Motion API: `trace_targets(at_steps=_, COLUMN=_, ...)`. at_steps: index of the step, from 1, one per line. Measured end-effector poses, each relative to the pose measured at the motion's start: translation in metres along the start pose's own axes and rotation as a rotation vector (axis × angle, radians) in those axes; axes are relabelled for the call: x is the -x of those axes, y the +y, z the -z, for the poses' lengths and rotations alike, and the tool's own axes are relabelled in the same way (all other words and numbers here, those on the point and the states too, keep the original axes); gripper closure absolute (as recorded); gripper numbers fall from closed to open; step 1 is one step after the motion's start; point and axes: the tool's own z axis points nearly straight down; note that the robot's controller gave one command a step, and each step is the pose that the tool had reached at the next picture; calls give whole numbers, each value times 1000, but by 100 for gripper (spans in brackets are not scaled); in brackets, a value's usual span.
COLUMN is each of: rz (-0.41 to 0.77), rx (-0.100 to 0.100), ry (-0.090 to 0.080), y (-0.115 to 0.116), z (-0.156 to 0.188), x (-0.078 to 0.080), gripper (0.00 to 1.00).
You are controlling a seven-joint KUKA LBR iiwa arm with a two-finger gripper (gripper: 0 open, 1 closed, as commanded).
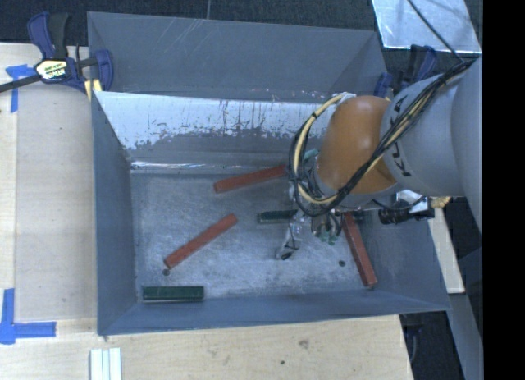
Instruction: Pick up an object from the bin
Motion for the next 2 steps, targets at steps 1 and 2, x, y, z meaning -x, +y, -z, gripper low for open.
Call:
trace_targets(at_steps=1, rz=0, rx=0, ry=-1, y=0, z=0, x=1, gripper=0)
trace_targets(at_steps=2, rz=1, rx=1, ry=-3, y=0, z=0, x=1, gripper=100)
